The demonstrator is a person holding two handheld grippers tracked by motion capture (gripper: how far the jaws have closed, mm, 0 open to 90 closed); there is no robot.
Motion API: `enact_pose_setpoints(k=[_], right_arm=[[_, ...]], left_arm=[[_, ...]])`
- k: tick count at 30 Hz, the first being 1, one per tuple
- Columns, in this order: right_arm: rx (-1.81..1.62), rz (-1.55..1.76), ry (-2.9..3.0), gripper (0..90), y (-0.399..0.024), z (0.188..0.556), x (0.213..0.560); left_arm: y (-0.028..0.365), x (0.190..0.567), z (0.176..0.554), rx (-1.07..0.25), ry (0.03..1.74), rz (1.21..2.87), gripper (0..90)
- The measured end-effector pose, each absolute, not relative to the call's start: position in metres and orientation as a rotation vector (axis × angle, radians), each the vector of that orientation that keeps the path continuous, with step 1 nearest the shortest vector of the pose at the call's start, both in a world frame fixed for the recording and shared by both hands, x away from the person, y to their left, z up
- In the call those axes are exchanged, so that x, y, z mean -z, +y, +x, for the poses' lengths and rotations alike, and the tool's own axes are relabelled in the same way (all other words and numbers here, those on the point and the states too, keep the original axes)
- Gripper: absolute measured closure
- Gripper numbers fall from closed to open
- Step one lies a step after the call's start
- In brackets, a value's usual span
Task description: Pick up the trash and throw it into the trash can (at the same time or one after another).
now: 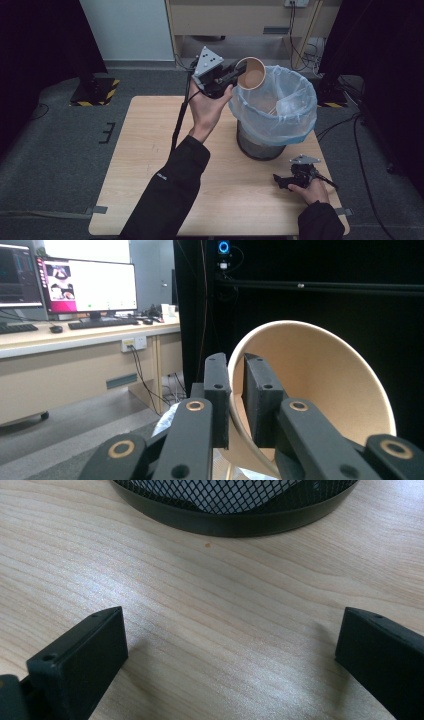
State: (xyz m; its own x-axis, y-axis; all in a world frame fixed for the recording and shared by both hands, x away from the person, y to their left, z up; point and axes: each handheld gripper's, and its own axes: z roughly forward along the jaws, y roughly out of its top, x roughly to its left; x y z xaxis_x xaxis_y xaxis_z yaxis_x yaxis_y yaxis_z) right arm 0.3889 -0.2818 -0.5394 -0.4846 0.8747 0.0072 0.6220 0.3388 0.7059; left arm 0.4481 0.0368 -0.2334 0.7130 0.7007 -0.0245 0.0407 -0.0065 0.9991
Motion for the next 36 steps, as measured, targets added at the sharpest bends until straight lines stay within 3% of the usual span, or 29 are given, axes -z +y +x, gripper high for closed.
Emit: enact_pose_setpoints(k=[19, 24, 29, 36], right_arm=[[-0.927, 1.322, 2.237, 0.5, -0.282, 0.389, 0.539], [-0.928, 1.320, 2.239, 0.5, -0.282, 0.389, 0.539], [-0.931, 1.322, 2.235, 0.5, -0.281, 0.389, 0.539], [-0.930, 1.320, 2.237, 0.5, -0.282, 0.389, 0.539]], left_arm=[[-0.004, 0.269, 0.480, -0.523, 0.669, 1.603, 79.7], [-0.005, 0.277, 0.483, -0.524, 0.646, 1.610, 60.8], [0.019, 0.277, 0.469, -0.550, 0.623, 1.605, 44.8], [0.080, 0.299, 0.436, -0.564, 0.673, 1.639, 32.0]])
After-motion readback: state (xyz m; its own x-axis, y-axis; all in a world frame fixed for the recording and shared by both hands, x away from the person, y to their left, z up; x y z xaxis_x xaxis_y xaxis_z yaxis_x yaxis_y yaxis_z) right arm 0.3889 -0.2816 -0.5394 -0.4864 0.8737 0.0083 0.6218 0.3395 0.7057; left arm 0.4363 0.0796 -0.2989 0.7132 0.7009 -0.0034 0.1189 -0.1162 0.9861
